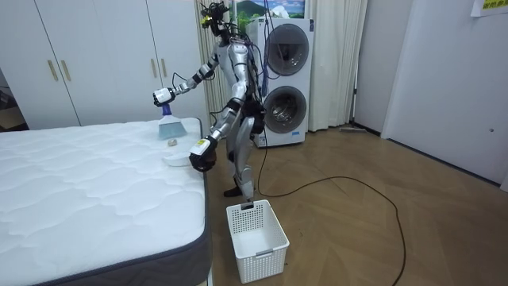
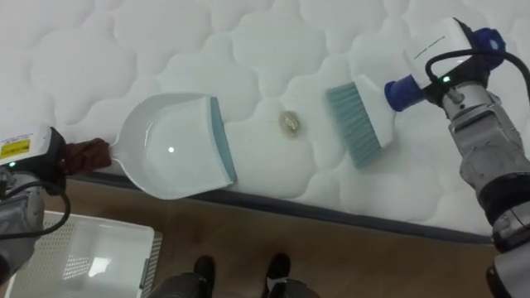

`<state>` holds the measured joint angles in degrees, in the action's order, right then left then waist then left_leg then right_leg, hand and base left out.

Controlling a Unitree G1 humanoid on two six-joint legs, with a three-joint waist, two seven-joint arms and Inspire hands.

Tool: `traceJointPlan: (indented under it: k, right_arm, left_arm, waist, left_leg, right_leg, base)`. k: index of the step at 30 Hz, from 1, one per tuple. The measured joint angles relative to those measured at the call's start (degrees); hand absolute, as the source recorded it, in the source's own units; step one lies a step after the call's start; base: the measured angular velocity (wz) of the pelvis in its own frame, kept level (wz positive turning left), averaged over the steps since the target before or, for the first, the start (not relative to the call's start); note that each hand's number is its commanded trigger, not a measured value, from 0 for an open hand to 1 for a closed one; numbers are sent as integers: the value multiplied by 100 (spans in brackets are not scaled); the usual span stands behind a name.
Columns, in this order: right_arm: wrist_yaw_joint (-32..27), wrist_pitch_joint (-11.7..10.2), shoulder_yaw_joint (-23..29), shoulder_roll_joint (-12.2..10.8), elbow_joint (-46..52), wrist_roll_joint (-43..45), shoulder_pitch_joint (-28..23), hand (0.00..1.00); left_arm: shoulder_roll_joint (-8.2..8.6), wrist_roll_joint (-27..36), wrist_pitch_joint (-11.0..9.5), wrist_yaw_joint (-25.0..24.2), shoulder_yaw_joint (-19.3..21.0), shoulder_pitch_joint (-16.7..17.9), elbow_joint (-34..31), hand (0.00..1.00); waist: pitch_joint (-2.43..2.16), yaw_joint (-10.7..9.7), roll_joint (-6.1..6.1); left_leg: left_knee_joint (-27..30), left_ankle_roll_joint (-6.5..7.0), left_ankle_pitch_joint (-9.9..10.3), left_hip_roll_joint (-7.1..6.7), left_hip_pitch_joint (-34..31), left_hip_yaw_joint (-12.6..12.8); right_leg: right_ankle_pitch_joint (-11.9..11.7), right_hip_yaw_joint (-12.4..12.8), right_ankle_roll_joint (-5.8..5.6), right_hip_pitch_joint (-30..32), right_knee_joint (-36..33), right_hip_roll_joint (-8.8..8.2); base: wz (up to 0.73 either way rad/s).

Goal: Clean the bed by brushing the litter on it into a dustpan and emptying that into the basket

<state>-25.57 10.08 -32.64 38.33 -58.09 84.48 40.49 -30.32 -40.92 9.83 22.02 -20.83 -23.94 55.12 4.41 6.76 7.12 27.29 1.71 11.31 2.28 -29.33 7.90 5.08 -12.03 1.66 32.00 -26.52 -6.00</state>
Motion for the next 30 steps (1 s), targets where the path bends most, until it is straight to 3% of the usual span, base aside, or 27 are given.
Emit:
traceJointPlan:
  k: [11, 18, 30]
  right_arm:
    - [-111, 4, -220, -2, -339, -138, -34, 100]
    - [-257, 179, -219, -2, -488, -146, -33, 100]
    - [-665, 372, -218, -2, -864, -552, -76, 100]
  left_arm:
    - [29, 25, 57, -17, -92, -2, -3, 100]
    - [29, 17, 123, 5, -106, -4, -78, 100]
    - [62, 36, 179, 70, -197, -9, -123, 100]
  waist:
    - [8, 37, -104]
    - [6, 31, -117]
    - [12, 40, -302]
  left_leg:
    - [0, -8, -6, -1, -37, -4]
    - [13, -7, -6, -5, -158, -11]
    - [4, -9, -7, -6, -157, -18]
  right_leg:
    - [-3, 7, 7, 49, -14, -1]
    - [-3, -1, 7, 151, -8, -1]
    - [-2, -14, 9, 155, -19, -3]
  base:
    - [0]
    - [0]
    - [0]
